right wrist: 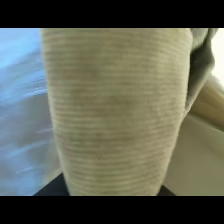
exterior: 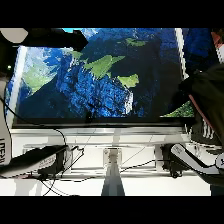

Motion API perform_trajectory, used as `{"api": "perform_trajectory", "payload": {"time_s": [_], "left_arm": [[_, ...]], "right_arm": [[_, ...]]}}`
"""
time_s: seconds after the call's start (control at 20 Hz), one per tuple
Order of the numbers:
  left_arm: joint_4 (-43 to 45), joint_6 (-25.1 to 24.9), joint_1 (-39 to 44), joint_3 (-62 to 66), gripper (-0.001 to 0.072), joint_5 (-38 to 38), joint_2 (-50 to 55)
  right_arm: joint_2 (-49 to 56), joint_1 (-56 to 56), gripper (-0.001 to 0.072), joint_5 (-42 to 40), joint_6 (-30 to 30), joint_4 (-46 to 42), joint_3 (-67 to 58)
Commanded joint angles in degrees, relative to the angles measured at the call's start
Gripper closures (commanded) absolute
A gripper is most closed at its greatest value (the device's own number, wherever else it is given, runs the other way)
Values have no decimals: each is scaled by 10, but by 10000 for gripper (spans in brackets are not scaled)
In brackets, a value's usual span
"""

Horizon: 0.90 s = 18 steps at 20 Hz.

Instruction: Fold the clothes and pants, and hang the long-sleeved shirts on hangers.

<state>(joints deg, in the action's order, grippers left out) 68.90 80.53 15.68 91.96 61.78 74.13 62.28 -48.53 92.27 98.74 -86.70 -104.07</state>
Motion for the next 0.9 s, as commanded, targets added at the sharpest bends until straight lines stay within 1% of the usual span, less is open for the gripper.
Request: {"api": "perform_trajectory", "payload": {"time_s": [0.0,0.05,0.1,0.15,0.2,0.25,0.35,0.4,0.5,0.65,0.7,0.75,0.85], "left_arm": [[1,0,0,0,135,0,0],[1,0,-1,0,135,0,0],[1,0,-1,0,135,0,0],[1,0,0,0,135,0,0],[1,0,0,0,135,0,0],[1,0,-1,0,135,0,0],[1,0,-1,0,135,0,0],[1,0,0,0,135,0,0],[1,0,0,0,135,0,0],[1,0,0,0,135,0,0],[0,0,0,0,135,0,0],[1,0,0,0,135,0,0],[1,0,-1,0,135,0,0]], "right_arm": [[-21,-154,660,84,12,-68,15],[-21,-180,508,83,16,-68,22],[-21,-204,210,82,54,-64,27],[-21,-215,5,82,82,-61,30],[-21,-216,62,82,83,-59,32],[-18,-216,213,83,83,-43,32],[-14,-207,633,81,82,-1,32],[-13,-192,686,74,78,12,32],[-12,-145,686,41,64,14,32],[-6,-30,687,-19,2,3,32],[-1,15,687,-34,-15,-12,32],[5,65,687,-56,-43,-31,32],[17,154,687,-99,-94,-35,32]]}}
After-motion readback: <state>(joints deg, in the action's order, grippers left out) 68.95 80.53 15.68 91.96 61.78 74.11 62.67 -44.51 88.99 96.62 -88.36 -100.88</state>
